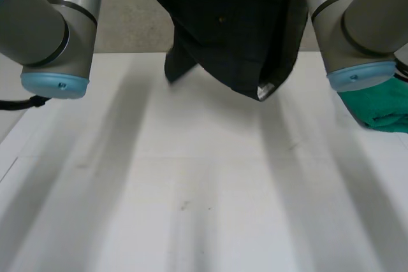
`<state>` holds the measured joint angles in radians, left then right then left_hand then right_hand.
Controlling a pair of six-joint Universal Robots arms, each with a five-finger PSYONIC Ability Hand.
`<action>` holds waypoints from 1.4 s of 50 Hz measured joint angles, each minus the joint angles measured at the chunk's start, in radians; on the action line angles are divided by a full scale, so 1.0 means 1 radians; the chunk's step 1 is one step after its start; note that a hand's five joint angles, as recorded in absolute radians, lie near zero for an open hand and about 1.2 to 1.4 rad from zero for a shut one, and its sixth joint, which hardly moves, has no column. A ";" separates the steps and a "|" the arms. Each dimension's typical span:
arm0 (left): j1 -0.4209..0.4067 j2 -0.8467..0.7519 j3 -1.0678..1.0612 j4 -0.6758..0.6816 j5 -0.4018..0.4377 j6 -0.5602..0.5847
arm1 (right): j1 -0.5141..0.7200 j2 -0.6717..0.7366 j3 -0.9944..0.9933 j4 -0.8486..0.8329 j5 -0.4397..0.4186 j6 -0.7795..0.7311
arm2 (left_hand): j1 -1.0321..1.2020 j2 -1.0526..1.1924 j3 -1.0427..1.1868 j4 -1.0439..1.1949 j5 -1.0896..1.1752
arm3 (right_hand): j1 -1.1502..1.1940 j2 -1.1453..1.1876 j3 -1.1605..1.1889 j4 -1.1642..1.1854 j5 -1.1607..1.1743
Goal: Fold the laundry.
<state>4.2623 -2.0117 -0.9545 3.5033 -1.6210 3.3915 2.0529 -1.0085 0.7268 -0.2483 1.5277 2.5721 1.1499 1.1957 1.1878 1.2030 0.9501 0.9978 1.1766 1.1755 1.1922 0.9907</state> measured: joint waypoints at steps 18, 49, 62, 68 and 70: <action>-0.014 0.193 -0.665 -0.260 0.036 0.009 | -0.010 -0.039 0.222 0.857 -0.188 -0.177 | 0.000 0.002 0.004 0.000 0.000 | 0.000 0.000 0.000 0.000 0.000; -0.052 0.177 -0.689 -0.208 0.013 0.126 | -0.019 -0.055 0.401 0.481 -0.048 0.187 | -0.737 -0.812 -0.805 -0.829 -0.760 | -0.794 -0.954 -0.959 -0.955 -0.923; -0.122 0.417 -0.993 -0.155 0.021 0.129 | -0.133 -0.446 0.857 0.485 -0.230 0.151 | -0.737 -0.812 -0.805 -0.829 -0.760 | -0.584 -0.698 -0.694 -0.709 -0.702; -0.130 0.348 -1.014 -0.149 0.017 0.125 | -0.151 -0.481 0.980 0.477 -0.275 0.143 | -0.737 -0.812 -0.805 -0.828 -0.760 | -0.555 -0.655 -0.650 -0.669 -0.661; -0.128 0.302 -1.006 -0.140 0.015 0.124 | -0.152 -0.478 1.014 0.465 -0.280 0.142 | -0.737 -0.812 -0.805 -0.829 -0.760 | -0.555 -0.655 -0.648 -0.668 -0.659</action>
<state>4.1348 -1.7097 -1.9610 3.3636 -1.6056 3.5159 1.9005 -1.4865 1.7408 0.2167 1.2477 2.7146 0.4124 0.3841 0.3825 0.3745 0.1902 0.4427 0.5219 0.5271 0.5240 0.3313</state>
